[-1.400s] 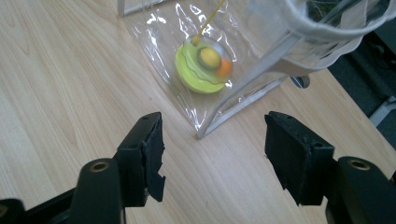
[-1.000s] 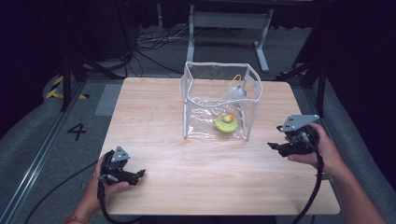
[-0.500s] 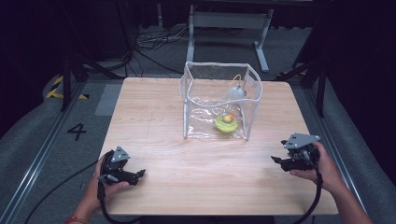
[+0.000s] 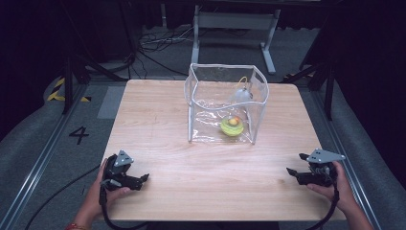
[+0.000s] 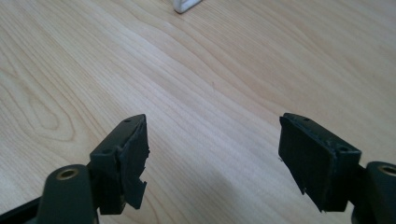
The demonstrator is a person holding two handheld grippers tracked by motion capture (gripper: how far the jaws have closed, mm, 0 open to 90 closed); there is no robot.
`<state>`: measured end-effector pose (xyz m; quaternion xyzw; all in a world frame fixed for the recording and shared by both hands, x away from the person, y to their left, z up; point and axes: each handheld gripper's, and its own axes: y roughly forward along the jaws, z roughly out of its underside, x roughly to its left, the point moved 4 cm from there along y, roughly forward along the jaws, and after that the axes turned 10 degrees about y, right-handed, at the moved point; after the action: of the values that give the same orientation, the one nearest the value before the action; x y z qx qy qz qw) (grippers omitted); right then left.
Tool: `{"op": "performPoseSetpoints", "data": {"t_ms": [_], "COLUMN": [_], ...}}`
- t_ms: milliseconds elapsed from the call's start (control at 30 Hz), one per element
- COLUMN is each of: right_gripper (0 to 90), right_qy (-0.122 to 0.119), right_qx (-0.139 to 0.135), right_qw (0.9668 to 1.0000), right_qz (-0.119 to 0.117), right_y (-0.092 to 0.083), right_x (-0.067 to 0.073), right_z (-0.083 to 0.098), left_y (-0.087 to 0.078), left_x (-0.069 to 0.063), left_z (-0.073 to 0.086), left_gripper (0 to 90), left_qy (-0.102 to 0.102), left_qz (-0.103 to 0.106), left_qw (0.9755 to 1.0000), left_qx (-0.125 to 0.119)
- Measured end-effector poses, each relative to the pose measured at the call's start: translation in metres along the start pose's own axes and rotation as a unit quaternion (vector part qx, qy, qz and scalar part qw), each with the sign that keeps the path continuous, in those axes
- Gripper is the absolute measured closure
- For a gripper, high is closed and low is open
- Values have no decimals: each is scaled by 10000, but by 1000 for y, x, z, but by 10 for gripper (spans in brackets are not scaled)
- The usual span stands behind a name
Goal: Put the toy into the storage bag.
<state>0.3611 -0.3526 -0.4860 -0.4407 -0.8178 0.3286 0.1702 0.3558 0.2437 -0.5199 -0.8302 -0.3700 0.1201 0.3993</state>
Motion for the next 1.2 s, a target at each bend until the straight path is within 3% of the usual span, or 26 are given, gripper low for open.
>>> {"op": "performPoseSetpoints", "data": {"t_ms": [67, 267, 333, 400, 533, 600, 767, 1200], "right_gripper": [241, 218, 217, 199, 177, 147, 103, 94], "right_qy": [288, 492, 607, 650, 749, 981, 1195, 1217], "right_qx": [-65, -184, -231, -167, -127, -14, 3, 24], "right_qw": [9995, 9986, 9978, 9977, 9971, 9952, 9927, 9923], "right_qz": [-91, -64, -151, 7, -9, -36, 178, 216], "right_y": [2, 4, 6, 11, 13, 14, 14, 14], "right_x": [-4, -11, -13, -14, -16, -18, -18, -18], "right_z": [10, 28, 33, 36, 35, 36, 36, 36], "left_y": [0, 0, 0, 0, 0, 0, 0, 0], "left_x": [0, 0, 0, 0, 0, -1, -1, -1], "left_z": [0, 0, 0, 0, 0, 0, 0, 0], "left_gripper": [7, 5, 5, 4, 3, 3, 2, 2], "left_qy": [-30, -36, -33, -20, -49, -74, -78, -75], "left_qz": [-6, -17, -17, -21, -41, -34, -31, -33], "left_qw": [10000, 10000, 10000, 10000, 10000, 10000, 10000, 10000], "left_qx": [1, 0, 2, 7, 12, 18, 14, 14]}}
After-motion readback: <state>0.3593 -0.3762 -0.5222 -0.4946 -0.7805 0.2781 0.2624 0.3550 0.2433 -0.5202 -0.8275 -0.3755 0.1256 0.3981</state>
